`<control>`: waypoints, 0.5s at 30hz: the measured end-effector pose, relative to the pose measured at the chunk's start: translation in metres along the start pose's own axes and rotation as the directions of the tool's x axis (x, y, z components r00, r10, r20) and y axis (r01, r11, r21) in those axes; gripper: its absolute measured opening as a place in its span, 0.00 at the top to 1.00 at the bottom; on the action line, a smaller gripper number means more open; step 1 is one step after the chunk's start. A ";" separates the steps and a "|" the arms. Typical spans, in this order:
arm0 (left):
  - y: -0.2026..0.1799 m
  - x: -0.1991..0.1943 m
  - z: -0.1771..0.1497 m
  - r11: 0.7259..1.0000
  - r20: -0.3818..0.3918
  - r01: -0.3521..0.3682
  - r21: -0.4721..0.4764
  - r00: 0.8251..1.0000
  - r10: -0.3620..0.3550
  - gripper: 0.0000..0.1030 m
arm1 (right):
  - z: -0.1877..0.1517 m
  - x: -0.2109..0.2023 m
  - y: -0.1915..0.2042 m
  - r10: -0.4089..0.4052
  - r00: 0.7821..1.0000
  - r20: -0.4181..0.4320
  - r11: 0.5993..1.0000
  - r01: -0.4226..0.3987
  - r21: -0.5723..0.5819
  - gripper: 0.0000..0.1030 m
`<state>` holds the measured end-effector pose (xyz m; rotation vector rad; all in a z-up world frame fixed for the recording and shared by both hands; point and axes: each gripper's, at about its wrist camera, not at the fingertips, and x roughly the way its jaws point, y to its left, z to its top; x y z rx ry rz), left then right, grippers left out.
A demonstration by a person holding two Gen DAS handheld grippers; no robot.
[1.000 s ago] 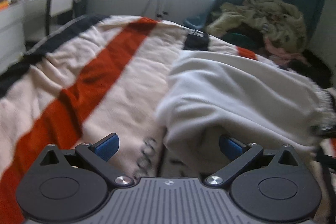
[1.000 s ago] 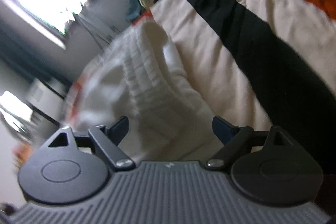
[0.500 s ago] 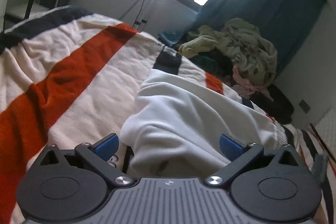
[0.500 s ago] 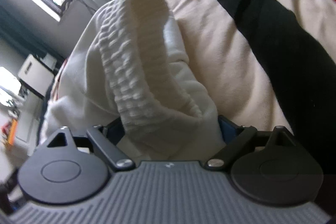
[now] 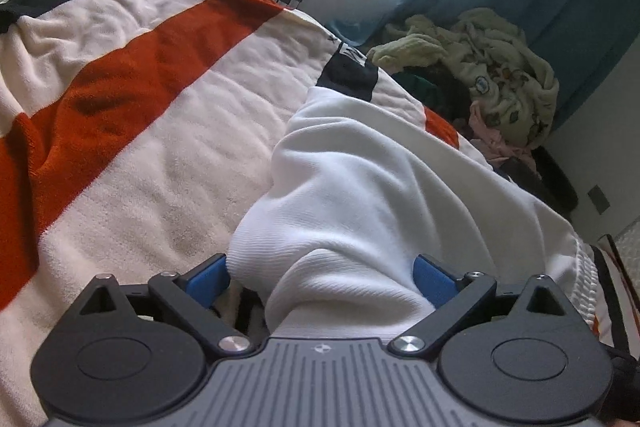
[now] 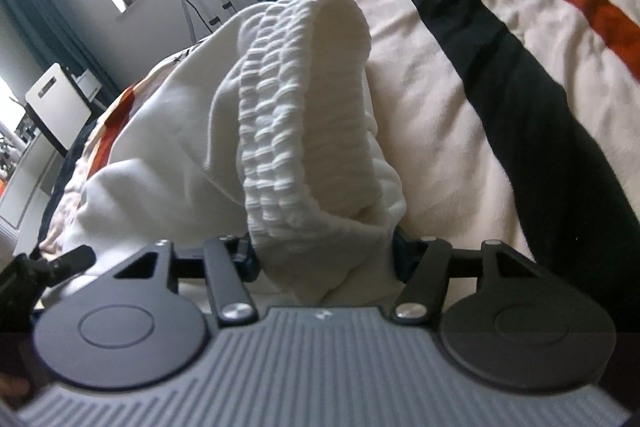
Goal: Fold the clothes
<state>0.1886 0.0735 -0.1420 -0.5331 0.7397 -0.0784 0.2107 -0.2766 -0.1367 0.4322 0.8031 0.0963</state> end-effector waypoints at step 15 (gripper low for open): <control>0.000 -0.004 -0.004 0.998 0.024 0.068 -0.010 0.997 -0.067 0.53 | 0.000 -0.007 0.005 0.021 0.997 0.076 1.000 -0.021 0.005 0.55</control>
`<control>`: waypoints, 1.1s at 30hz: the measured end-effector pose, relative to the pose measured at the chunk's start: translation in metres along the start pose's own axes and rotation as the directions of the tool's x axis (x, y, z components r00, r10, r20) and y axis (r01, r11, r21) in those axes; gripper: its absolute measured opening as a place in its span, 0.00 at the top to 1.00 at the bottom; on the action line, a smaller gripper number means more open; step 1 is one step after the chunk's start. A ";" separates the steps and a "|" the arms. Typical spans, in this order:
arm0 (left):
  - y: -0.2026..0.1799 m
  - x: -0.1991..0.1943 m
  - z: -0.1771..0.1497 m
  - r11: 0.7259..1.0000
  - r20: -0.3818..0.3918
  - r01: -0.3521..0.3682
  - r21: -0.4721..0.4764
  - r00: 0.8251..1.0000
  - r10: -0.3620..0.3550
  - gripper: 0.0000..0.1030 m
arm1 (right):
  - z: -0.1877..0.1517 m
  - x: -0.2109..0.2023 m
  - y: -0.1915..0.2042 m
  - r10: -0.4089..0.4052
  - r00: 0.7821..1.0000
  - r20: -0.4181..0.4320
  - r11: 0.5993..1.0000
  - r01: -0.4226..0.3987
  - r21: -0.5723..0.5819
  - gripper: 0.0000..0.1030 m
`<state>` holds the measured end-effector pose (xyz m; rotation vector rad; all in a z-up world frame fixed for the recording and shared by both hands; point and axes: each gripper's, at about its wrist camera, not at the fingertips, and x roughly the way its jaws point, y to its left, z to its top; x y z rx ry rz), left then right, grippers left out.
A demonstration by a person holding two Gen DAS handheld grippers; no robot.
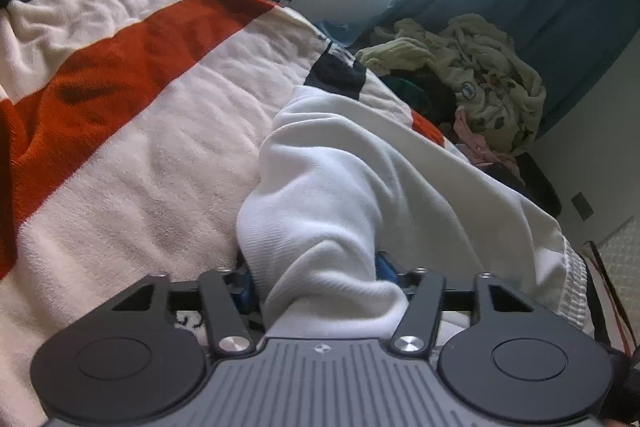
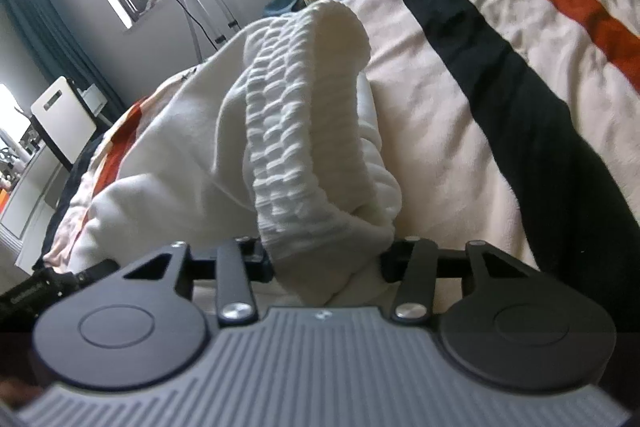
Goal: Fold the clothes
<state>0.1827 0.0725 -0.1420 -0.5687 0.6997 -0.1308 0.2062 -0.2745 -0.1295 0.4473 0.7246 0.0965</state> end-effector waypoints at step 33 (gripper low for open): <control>-0.216 -0.046 0.046 0.965 -0.084 0.236 0.116 0.970 -0.227 0.67 | 0.102 -0.172 -0.082 0.094 0.974 0.204 0.980 -0.127 0.155 0.60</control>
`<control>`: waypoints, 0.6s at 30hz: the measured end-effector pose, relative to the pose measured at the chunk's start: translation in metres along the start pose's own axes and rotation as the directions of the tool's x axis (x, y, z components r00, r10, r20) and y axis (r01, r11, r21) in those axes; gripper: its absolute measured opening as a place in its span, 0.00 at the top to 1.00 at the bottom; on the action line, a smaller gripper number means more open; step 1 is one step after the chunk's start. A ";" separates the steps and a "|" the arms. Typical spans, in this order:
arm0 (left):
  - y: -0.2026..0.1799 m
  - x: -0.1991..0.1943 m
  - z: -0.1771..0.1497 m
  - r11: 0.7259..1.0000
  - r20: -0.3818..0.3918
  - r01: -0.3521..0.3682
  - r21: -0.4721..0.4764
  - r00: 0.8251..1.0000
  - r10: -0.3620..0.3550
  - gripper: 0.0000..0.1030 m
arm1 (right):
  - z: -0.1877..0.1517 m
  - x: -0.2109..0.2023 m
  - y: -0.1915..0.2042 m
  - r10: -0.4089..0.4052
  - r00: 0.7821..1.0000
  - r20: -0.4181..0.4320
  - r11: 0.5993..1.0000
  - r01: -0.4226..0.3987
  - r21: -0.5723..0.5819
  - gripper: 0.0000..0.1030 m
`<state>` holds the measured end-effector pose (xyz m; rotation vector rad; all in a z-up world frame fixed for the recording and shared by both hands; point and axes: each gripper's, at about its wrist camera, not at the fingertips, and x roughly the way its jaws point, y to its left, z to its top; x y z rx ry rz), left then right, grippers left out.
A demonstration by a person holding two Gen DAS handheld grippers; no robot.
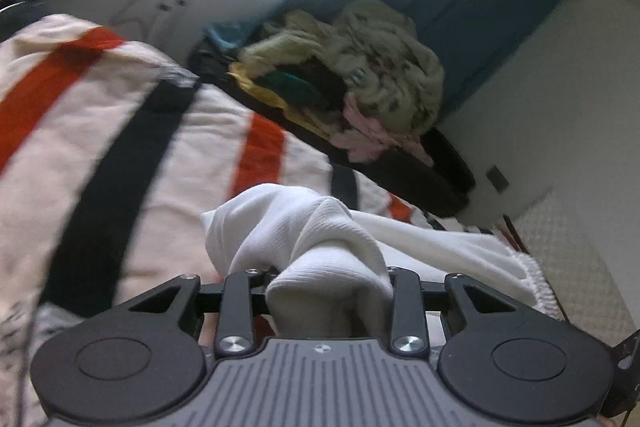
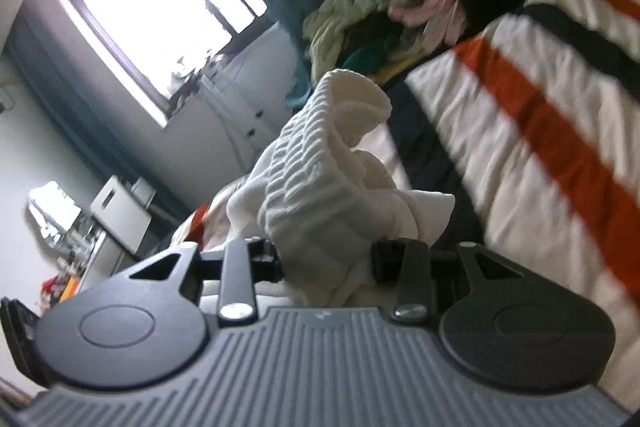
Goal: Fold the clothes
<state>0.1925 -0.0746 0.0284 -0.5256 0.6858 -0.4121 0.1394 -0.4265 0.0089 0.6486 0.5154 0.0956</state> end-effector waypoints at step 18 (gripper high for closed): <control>-0.205 0.305 0.029 0.965 -0.003 0.152 0.212 0.988 -0.155 0.66 | 0.168 0.040 -0.181 -0.192 0.927 0.321 0.981 0.181 0.064 0.60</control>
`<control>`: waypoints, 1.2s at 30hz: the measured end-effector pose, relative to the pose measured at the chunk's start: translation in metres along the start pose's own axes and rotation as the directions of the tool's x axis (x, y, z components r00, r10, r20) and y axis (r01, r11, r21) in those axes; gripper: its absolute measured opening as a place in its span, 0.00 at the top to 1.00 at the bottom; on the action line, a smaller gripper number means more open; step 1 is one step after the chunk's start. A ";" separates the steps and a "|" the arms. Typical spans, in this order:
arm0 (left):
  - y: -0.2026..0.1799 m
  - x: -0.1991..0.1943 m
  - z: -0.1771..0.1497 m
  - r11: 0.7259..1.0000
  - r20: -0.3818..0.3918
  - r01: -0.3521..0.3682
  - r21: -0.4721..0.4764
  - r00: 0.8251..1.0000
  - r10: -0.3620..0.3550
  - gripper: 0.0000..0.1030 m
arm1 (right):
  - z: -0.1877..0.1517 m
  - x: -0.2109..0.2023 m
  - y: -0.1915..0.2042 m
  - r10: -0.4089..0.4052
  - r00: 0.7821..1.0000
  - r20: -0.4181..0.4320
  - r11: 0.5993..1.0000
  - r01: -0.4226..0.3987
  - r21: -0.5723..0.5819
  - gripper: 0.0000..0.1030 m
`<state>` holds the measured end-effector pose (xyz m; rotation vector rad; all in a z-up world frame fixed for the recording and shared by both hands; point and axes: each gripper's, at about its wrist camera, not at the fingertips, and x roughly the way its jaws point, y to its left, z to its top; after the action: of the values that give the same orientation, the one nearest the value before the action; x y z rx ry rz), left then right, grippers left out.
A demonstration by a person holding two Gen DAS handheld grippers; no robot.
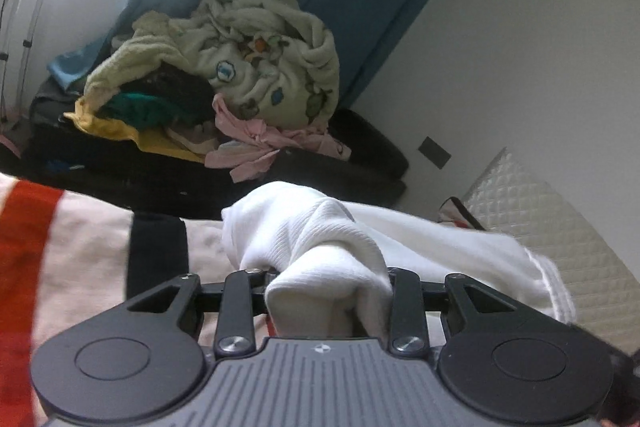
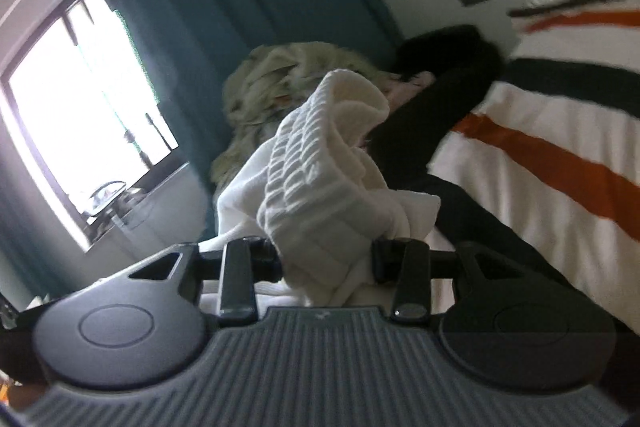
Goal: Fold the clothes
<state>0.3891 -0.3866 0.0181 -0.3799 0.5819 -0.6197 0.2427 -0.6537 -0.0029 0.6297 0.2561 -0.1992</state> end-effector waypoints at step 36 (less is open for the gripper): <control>0.042 -0.023 -0.114 0.951 -0.150 -0.160 0.264 0.967 0.204 0.19 | -0.141 -0.030 -0.070 -0.284 0.935 -0.211 0.943 0.312 0.114 0.40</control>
<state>0.3225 -0.3585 -0.0817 -0.0322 0.6903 -0.5429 0.1714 -0.6210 -0.1429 0.7554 0.5292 -0.4549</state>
